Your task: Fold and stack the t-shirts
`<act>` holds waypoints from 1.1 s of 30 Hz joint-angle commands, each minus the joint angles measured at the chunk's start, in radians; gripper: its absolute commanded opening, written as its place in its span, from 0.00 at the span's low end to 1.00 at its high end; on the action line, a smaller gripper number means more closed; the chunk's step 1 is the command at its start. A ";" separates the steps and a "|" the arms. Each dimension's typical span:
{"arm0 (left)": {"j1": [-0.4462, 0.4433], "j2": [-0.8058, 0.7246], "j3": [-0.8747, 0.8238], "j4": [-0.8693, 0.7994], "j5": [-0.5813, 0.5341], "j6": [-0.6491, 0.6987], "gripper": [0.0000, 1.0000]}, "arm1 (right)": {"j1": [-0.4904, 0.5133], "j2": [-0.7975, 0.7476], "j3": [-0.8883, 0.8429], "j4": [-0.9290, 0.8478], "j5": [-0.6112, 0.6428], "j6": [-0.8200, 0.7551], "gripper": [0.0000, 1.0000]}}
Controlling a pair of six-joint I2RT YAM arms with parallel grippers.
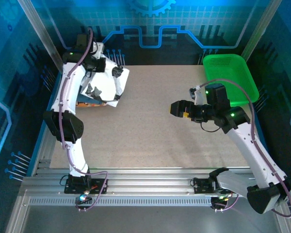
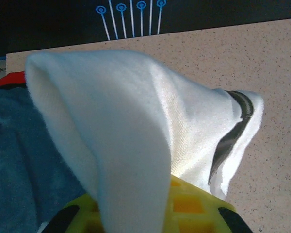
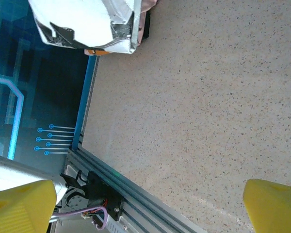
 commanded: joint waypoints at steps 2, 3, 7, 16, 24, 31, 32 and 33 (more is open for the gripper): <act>0.017 -0.053 0.050 -0.007 0.049 -0.003 0.00 | 0.015 0.026 0.040 0.013 0.005 0.010 1.00; 0.020 -0.053 0.055 -0.012 0.053 -0.005 0.00 | 0.016 0.032 0.045 0.013 0.007 0.009 1.00; 0.036 -0.059 0.064 -0.018 0.064 -0.007 0.00 | 0.027 0.049 0.059 0.013 0.015 0.011 1.00; 0.098 -0.061 0.068 -0.016 0.126 -0.025 0.00 | 0.045 0.087 0.080 0.016 0.025 0.017 1.00; 0.118 -0.108 0.075 -0.032 0.162 -0.036 0.00 | 0.062 0.115 0.103 0.013 0.037 0.024 1.00; 0.126 -0.152 0.068 -0.041 0.176 -0.041 0.00 | 0.079 0.135 0.113 0.019 0.042 0.027 1.00; 0.127 -0.156 0.065 -0.039 0.175 -0.039 0.00 | 0.082 0.136 0.114 0.019 0.043 0.028 1.00; 0.131 -0.155 0.063 -0.039 0.178 -0.040 0.00 | 0.086 0.135 0.114 0.019 0.045 0.027 1.00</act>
